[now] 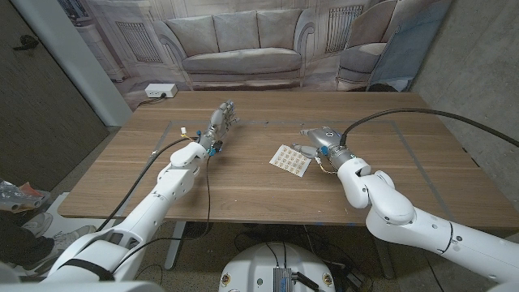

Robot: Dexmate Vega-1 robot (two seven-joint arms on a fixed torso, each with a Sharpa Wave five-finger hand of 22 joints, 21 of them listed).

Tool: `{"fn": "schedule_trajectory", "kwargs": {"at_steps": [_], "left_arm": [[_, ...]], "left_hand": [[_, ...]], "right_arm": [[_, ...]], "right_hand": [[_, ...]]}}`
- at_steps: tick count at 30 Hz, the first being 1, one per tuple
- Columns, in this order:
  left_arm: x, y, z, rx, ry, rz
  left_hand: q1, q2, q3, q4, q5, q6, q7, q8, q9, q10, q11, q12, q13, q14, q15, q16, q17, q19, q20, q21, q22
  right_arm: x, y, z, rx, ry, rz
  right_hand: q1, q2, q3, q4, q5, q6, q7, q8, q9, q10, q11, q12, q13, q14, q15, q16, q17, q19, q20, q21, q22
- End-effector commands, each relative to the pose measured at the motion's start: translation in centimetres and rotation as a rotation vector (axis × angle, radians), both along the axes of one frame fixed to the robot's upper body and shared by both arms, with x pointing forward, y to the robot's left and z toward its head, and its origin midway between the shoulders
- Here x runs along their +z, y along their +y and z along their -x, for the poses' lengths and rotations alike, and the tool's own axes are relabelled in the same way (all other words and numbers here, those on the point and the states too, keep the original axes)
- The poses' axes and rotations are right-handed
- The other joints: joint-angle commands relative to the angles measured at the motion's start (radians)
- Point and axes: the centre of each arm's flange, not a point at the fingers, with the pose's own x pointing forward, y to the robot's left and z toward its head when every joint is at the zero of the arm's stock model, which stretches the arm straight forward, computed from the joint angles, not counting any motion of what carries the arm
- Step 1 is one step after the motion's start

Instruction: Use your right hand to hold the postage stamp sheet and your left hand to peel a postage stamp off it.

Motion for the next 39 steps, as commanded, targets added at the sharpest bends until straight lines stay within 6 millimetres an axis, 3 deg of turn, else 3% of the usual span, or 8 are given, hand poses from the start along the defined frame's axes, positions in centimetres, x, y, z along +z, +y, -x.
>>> {"fn": "schedule_trajectory", "kwargs": {"at_steps": [1, 17, 39], "left_arm": [[-0.1, 0.0, 0.2, -0.001, 0.0, -0.005], [-0.1, 0.2, 0.5, -0.001, 0.001, -0.009], [0.2, -0.1, 0.3, -0.01, 0.001, -0.016]], "left_hand": [[0.0, 0.06, 0.001, -0.003, 0.005, -0.048, -0.004, 0.005, 0.006, -0.062, 0.009, 0.0, 0.001, -0.058, 0.006, 0.0, 0.001, -0.069, 0.007, -0.007, 0.005], [0.0, 0.06, 0.0, -0.003, 0.005, -0.043, -0.002, 0.006, 0.006, -0.063, 0.011, -0.001, 0.001, -0.058, 0.005, 0.0, 0.001, -0.067, 0.007, -0.011, 0.006], [-0.001, 0.06, 0.0, -0.002, 0.005, -0.04, -0.004, 0.005, 0.006, -0.064, 0.012, -0.002, 0.001, -0.059, 0.006, -0.001, 0.001, -0.065, 0.006, -0.016, 0.006]], "right_arm": [[-1.0, 1.2, -0.1, -0.033, 0.018, 0.069], [-2.1, 2.3, -0.6, -0.079, 0.035, 0.128], [-4.5, 2.0, -1.3, -0.159, 0.07, 0.153]], "right_hand": [[0.017, 0.003, 0.003, -0.012, 0.007, 0.01, -0.001, 0.004, 0.004, 0.01, 0.0, 0.005, 0.002, 0.012, -0.019, -0.001, 0.0, 0.009, 0.0, -0.004, 0.002], [0.061, 0.003, 0.018, -0.043, 0.006, 0.025, -0.005, 0.006, 0.004, 0.029, -0.009, 0.008, 0.002, 0.03, -0.032, -0.002, -0.001, 0.023, -0.004, -0.006, 0.003], [0.083, 0.0, 0.025, -0.053, 0.004, 0.049, -0.008, 0.01, 0.005, 0.056, -0.016, 0.014, 0.003, 0.048, -0.042, -0.001, 0.001, 0.036, -0.011, -0.007, 0.004]]}}
